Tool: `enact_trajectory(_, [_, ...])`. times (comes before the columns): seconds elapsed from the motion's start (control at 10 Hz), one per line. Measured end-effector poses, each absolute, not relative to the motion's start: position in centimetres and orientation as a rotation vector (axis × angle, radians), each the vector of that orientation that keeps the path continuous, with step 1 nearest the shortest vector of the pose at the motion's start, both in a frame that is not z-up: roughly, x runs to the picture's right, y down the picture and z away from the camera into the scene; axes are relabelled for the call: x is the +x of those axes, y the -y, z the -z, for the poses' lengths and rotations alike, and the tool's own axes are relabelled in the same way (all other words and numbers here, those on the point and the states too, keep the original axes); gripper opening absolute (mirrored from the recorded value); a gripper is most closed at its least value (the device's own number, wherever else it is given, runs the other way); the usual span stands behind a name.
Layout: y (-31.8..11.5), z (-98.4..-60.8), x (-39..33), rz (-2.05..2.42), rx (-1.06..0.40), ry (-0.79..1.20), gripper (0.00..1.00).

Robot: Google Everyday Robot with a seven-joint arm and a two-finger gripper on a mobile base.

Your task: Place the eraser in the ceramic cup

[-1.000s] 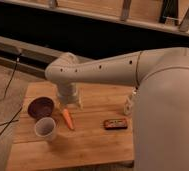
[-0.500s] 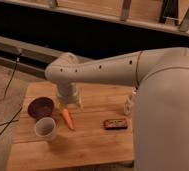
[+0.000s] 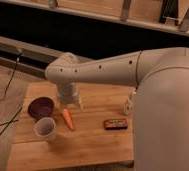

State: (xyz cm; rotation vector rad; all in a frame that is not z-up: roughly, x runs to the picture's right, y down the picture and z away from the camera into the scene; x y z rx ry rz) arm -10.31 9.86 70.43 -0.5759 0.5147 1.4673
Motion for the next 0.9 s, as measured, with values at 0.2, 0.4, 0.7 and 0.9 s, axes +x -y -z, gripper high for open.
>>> enact_trajectory(0.2, [-8.7,-71.0,-7.9,-1.559,-0.521,-0.505,0.65])
enact_trajectory(0.4, [-8.6,-71.8,-4.4,-1.667,-0.465,-0.526,0.65])
enact_trajectory(0.7, [-9.8,-73.2,-0.4,-1.796,-0.412,-0.587,0.65])
enact_trajectory(0.9, [-11.0,-74.2,0.9,-1.873,-0.394,-0.641,0.65])
